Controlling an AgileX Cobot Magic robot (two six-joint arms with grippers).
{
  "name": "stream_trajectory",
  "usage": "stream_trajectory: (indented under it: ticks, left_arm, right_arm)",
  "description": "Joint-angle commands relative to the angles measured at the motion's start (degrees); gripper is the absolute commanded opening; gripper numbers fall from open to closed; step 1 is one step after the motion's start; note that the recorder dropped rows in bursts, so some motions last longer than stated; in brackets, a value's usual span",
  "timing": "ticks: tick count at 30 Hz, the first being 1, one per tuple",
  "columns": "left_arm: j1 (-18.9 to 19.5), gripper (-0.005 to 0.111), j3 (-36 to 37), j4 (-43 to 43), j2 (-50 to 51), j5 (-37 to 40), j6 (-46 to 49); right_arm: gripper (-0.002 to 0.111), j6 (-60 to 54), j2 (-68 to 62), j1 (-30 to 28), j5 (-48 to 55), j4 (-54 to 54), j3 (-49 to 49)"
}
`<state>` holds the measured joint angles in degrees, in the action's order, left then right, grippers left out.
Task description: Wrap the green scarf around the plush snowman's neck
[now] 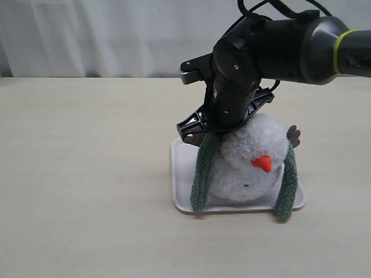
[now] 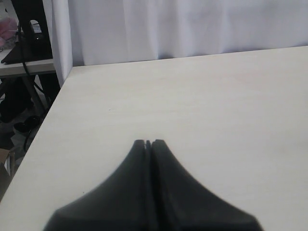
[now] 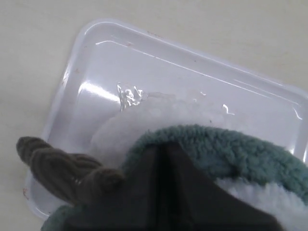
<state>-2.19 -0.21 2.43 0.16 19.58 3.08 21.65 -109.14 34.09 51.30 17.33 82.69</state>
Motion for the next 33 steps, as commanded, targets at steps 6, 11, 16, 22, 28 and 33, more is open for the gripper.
stream_trajectory:
  ticks: [6, 11, 16, 22, 28, 33]
  left_arm:
    - [-0.6, 0.0, 0.2, 0.0, -0.2, -0.6, -0.1]
    - [-0.6, 0.0, 0.2, 0.0, -0.2, -0.6, -0.1]
    - [-0.6, 0.0, 0.2, 0.0, -0.2, -0.6, -0.1]
    - [-0.6, 0.0, 0.2, 0.0, -0.2, -0.6, -0.1]
    - [-0.6, 0.0, 0.2, 0.0, -0.2, -0.6, -0.1]
    - [-0.6, 0.0, 0.2, 0.0, -0.2, -0.6, -0.1]
  right_arm:
    - [0.004, -0.5, -1.1, 0.0, 0.1, -0.1, 1.0]
    - [0.004, -0.5, 0.8, 0.0, 1.9, -0.9, 3.0]
    - [0.022, -3.1, 4.4, 0.0, 3.4, -3.1, 3.2]
    - [0.052, -8.9, 9.8, 0.0, 7.3, -12.8, 3.2]
    - [0.053, -15.0, 14.2, 2.0, 8.8, -23.8, -0.8]
    - [0.053, -11.6, 15.5, 7.5, 3.9, -19.6, -10.0]
